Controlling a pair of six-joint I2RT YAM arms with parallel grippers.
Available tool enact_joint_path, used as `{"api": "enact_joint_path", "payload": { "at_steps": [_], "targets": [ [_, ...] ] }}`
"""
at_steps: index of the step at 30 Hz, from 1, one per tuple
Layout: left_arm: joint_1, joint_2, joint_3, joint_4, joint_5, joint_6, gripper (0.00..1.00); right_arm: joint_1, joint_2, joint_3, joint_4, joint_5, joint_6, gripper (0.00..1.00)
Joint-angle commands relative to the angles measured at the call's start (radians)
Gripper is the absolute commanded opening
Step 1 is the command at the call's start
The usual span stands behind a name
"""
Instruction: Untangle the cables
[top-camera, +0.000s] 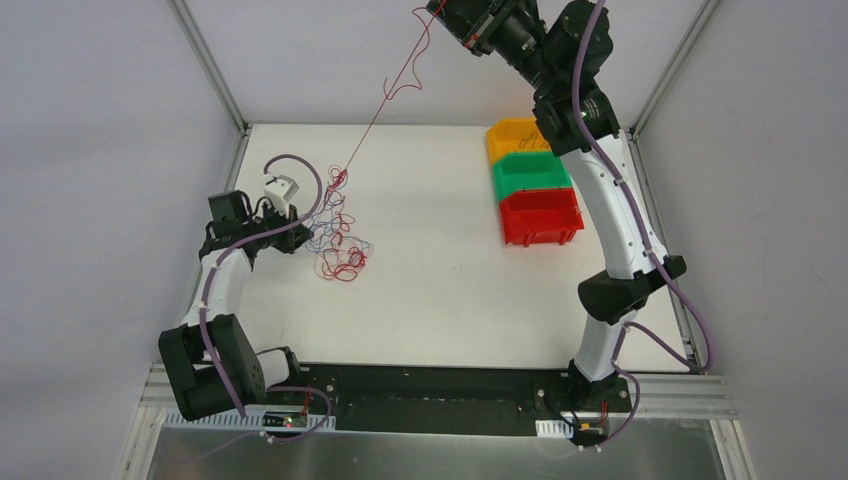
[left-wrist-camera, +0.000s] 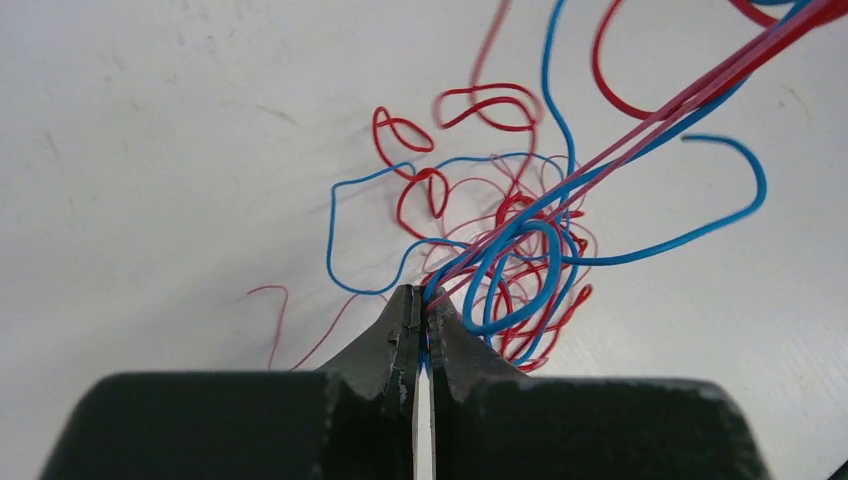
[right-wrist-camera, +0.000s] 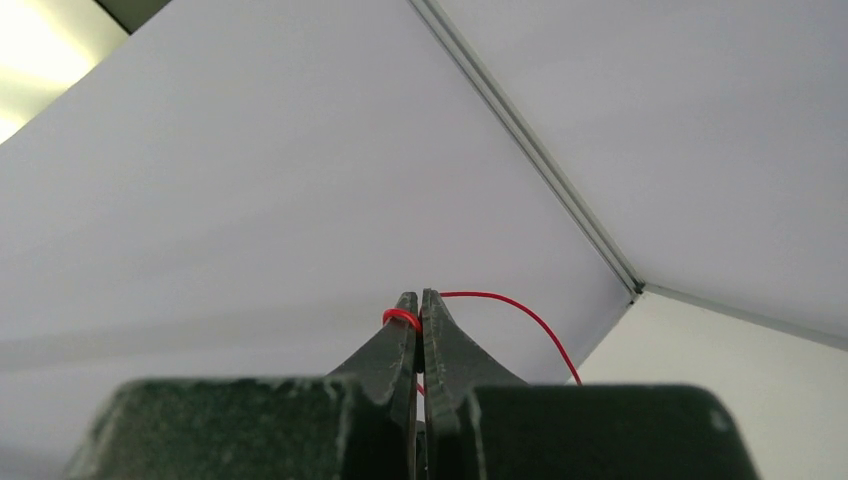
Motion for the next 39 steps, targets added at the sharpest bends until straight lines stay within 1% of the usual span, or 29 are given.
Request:
{"api": "enact_joint_path", "payload": {
  "at_steps": [1, 5, 7, 9, 11, 13, 15, 16, 17, 20, 21, 24, 25, 27, 29, 30, 32, 35, 39],
  "targets": [
    [0.103, 0.077, 0.007, -0.155, -0.137, 0.157, 0.00, -0.065, -0.110, 0.027, 0.190, 0.065, 0.060, 0.00],
    [0.152, 0.105, 0.039, -0.207, -0.125, 0.235, 0.00, -0.091, -0.123, -0.006, 0.184, 0.046, 0.074, 0.00],
    [0.154, 0.104, 0.077, -0.306, -0.059, 0.306, 0.00, -0.091, -0.142, -0.069, 0.179, 0.004, 0.084, 0.00],
    [0.154, 0.074, 0.117, -0.403, 0.044, 0.345, 0.02, -0.079, -0.185, -0.205, 0.164, -0.066, 0.092, 0.00],
    [0.143, 0.039, 0.158, -0.466, 0.131, 0.330, 0.03, -0.046, -0.228, -0.381, 0.145, -0.181, 0.067, 0.00],
    [0.109, 0.013, 0.206, -0.521, 0.162, 0.312, 0.03, -0.007, -0.263, -0.560, 0.043, -0.271, -0.020, 0.00],
    [0.070, 0.001, 0.250, -0.562, 0.163, 0.289, 0.03, 0.022, -0.307, -0.745, -0.063, -0.311, -0.153, 0.00],
    [0.050, -0.001, 0.268, -0.576, 0.161, 0.268, 0.03, 0.031, -0.323, -0.857, -0.100, -0.312, -0.225, 0.00],
    [0.029, -0.002, 0.286, -0.590, 0.160, 0.249, 0.03, 0.037, -0.336, -0.929, -0.130, -0.307, -0.301, 0.00],
    [-0.055, -0.002, 0.331, -0.660, 0.158, 0.241, 0.05, 0.033, -0.338, -1.061, -0.218, -0.260, -0.502, 0.00],
    [-0.092, -0.006, 0.338, -0.691, 0.156, 0.244, 0.06, 0.029, -0.330, -1.084, -0.247, -0.254, -0.583, 0.08],
    [-0.178, -0.024, 0.348, -0.722, 0.175, 0.240, 0.08, 0.021, -0.275, -1.061, -0.412, -0.284, -0.747, 0.52],
    [-0.200, -0.028, 0.352, -0.723, 0.182, 0.232, 0.08, 0.020, -0.259, -1.041, -0.461, -0.298, -0.784, 0.64],
    [-0.219, -0.026, 0.366, -0.723, 0.197, 0.209, 0.07, 0.021, -0.247, -1.008, -0.499, -0.329, -0.819, 0.73],
    [-0.229, -0.019, 0.383, -0.723, 0.231, 0.182, 0.03, 0.023, -0.258, -0.996, -0.452, -0.387, -0.829, 0.77],
    [-0.231, -0.016, 0.390, -0.724, 0.250, 0.168, 0.01, 0.028, -0.269, -1.001, -0.392, -0.411, -0.807, 0.77],
    [-0.244, -0.008, 0.406, -0.723, 0.275, 0.133, 0.00, 0.053, -0.288, -1.023, -0.250, -0.456, -0.751, 0.78],
    [-0.260, 0.000, 0.424, -0.724, 0.295, 0.094, 0.00, 0.134, -0.293, -1.035, -0.090, -0.427, -0.720, 0.77],
    [-0.275, -0.007, 0.427, -0.723, 0.298, 0.071, 0.00, 0.244, -0.240, -0.993, -0.024, -0.337, -0.739, 0.77]
  ]
}}
